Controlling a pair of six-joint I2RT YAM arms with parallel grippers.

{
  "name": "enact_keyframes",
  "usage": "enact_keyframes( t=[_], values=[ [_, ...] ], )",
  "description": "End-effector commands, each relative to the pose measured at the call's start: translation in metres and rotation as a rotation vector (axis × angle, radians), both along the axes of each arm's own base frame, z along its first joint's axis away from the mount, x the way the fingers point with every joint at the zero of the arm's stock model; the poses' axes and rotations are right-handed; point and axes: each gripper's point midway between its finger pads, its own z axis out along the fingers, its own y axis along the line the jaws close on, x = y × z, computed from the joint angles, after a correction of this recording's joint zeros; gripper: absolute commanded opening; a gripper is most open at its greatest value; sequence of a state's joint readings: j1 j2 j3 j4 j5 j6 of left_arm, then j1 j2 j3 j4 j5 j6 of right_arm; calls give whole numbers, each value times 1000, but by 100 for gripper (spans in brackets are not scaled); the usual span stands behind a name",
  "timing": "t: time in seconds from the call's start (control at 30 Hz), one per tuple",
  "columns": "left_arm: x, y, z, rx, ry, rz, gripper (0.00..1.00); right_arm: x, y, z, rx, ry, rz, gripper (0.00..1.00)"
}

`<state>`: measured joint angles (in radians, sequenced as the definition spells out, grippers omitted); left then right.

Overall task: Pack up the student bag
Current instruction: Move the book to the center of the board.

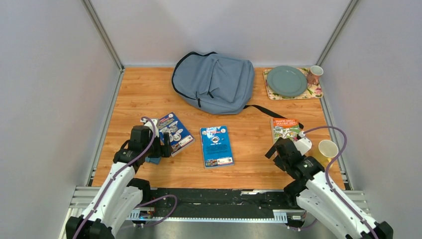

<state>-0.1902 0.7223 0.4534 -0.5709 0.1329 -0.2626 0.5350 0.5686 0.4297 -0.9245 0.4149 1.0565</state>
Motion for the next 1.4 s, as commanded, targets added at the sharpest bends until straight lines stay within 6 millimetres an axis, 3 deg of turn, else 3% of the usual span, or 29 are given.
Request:
enact_keyframes(
  t=[0.0, 0.17, 0.43, 0.63, 0.73, 0.8, 0.83, 0.87, 0.97, 1.0, 1.03, 1.13, 1.27, 1.33, 1.37],
  values=[
    [13, -6, 22, -19, -78, -33, 91, 37, -7, 13, -85, -74, -42, 99],
    [12, -8, 20, -26, -73, -40, 91, 76, -29, 4, -140, -6, -117, 100],
    [8, -11, 19, -45, -68, -46, 91, 133, -44, 18, -163, -77, -167, 100],
    [6, -12, 17, -56, -71, -48, 91, 151, -62, 15, -196, -67, -218, 100],
    [6, -9, 15, -51, -67, -27, 91, 150, -61, 28, -183, -42, -199, 100],
    [6, -9, 15, -54, -67, -21, 91, 146, -44, 38, -131, -63, -125, 98],
    [7, -10, 17, -58, -70, -23, 91, 140, -29, 53, -109, -111, -78, 98],
    [7, -11, 17, -62, -74, -26, 91, 131, -21, 51, -92, -118, -47, 98],
    [9, -18, 23, -87, -97, -68, 91, 115, 23, 75, 56, -239, 92, 97],
    [10, -20, 23, -92, -98, -77, 91, 106, 36, 67, 115, -229, 136, 96],
    [10, -24, 25, -114, -94, -87, 91, 105, 52, 79, 191, -283, 161, 96],
    [9, -47, 34, -235, -77, -141, 91, 104, 85, 89, 309, -332, 262, 94],
    [14, -62, 41, -330, -82, -150, 91, 105, 112, 85, 285, -267, 378, 94],
    [16, -62, 42, -334, -86, -132, 91, 96, 144, 76, 304, -210, 498, 93],
    [17, -59, 41, -325, -86, -118, 91, 99, 155, 83, 307, -217, 521, 93]
  ],
)
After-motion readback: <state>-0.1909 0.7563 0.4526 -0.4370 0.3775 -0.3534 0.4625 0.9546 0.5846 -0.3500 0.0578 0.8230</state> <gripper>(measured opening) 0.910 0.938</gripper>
